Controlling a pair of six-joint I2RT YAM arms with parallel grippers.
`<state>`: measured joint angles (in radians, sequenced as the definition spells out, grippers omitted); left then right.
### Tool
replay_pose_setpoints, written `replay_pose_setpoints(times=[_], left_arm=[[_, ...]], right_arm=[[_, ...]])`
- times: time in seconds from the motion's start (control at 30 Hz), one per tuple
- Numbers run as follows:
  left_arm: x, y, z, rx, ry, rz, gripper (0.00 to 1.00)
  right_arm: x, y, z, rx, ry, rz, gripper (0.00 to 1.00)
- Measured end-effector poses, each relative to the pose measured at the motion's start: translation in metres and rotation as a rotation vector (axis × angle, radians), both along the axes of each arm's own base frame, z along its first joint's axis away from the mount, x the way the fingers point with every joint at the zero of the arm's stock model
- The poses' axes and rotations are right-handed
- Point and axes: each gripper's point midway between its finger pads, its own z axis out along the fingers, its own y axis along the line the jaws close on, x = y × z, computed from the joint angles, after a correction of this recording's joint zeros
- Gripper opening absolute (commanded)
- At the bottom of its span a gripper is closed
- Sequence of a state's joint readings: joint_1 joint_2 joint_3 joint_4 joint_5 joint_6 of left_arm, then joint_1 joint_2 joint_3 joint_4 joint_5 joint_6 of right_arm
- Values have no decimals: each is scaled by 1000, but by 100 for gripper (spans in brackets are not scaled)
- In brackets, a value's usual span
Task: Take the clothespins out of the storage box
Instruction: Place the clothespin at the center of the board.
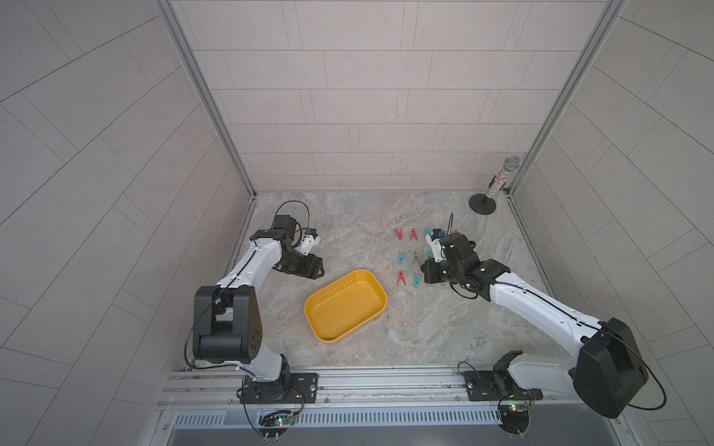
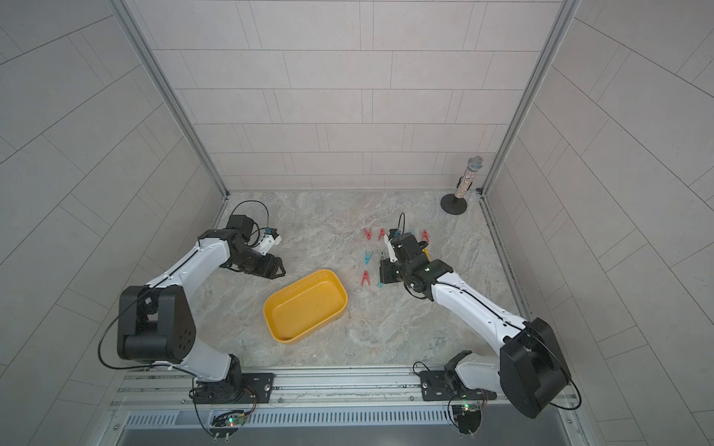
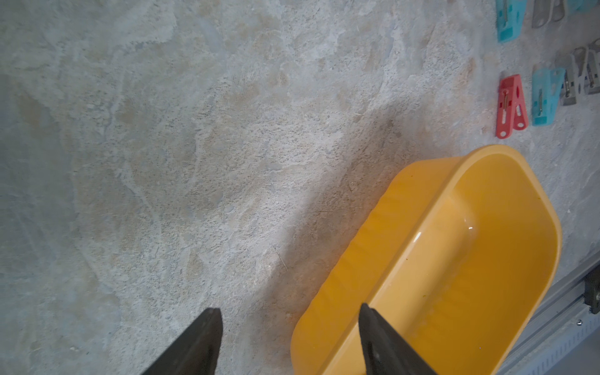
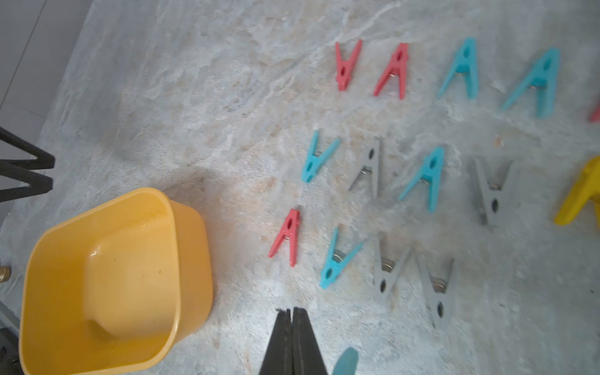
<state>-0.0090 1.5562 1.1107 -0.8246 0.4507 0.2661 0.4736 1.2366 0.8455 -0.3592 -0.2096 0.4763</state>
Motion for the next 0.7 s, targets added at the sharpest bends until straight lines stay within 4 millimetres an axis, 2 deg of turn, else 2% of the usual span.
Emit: replay_pose_setpoints(times=[0.33,0.57,0.7], left_arm=[[1,3,-1,20,-3,5,74],[1,5,-2,29,-5,6,74],[2,5,-2,32,-5,8,74]], right_arm=[[-3,-66,-16,-19,83,-187,0],[-6,-98,-34,-47,148,-271,0],[-3,-115,-52,-72,205,-307,0]])
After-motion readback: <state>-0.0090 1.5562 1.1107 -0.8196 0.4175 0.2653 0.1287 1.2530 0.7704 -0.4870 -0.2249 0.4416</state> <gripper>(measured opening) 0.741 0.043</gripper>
